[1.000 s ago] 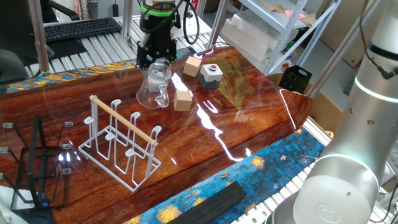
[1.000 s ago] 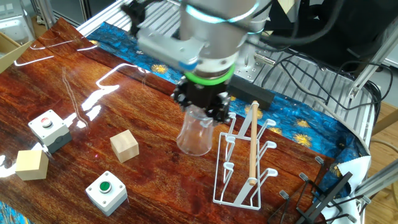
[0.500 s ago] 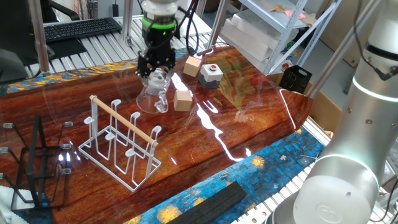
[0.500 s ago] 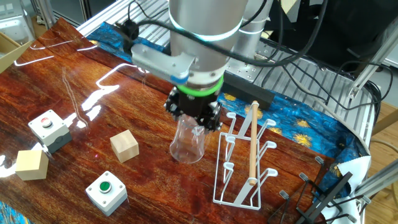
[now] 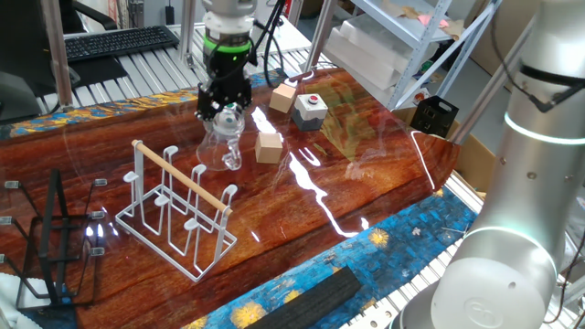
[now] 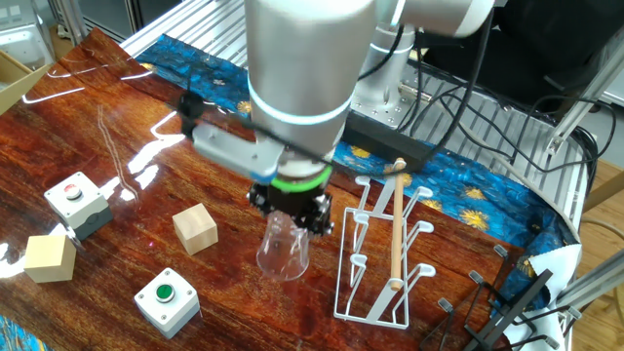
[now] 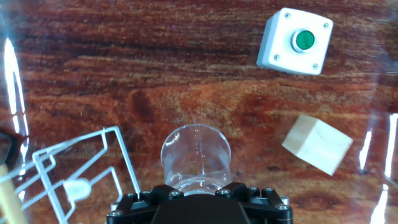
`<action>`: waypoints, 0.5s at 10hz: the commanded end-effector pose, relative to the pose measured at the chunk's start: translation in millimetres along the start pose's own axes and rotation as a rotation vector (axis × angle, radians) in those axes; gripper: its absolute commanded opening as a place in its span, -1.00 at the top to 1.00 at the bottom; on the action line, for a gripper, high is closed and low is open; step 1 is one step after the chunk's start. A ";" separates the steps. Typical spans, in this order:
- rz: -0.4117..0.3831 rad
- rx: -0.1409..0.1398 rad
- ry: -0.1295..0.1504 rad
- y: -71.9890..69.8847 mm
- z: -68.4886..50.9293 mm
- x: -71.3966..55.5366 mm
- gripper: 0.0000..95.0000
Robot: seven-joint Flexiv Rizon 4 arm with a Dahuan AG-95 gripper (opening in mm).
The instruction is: Take the cup off the cup rack
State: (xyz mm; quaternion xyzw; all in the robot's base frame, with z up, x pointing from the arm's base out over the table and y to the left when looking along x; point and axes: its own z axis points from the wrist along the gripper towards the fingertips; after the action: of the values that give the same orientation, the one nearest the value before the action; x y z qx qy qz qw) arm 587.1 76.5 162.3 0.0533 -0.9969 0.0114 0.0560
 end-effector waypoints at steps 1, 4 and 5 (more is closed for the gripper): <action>-0.005 0.001 -0.005 0.8 7.3 -3.4 1.00; -0.014 -0.001 -0.017 3.2 26.2 -11.8 1.00; -0.013 0.000 -0.023 4.7 34.9 -15.3 1.00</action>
State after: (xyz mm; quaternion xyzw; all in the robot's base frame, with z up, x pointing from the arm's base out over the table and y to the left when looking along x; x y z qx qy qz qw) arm 599.0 81.7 123.4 0.0596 -0.9972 0.0110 0.0430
